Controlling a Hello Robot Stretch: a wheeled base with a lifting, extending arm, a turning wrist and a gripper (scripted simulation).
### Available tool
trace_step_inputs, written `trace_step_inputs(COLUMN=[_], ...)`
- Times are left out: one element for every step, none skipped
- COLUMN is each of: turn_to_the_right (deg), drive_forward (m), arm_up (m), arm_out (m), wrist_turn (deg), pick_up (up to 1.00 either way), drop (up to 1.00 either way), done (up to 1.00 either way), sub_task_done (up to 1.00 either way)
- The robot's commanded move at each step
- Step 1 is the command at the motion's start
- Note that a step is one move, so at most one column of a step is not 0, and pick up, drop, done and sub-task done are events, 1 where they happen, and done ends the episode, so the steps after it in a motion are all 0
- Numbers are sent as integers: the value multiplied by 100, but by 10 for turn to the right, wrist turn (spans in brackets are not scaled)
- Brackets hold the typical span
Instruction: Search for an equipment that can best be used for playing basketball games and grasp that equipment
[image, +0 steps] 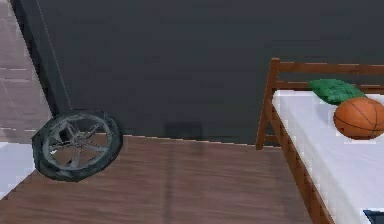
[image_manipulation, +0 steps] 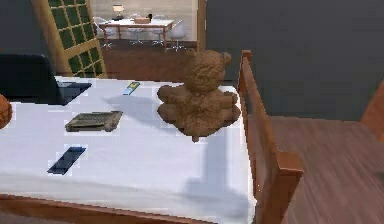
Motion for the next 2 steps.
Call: trace_step_inputs(turn_to_the_right=[180, 0], drive_forward=[0, 30], arm_up=[0, 0], arm_out=[0, 0], wrist_turn=[0, 0], pick_up=[0, 0], drop=[0, 0], done=[0, 0], sub_task_done=[0, 0])
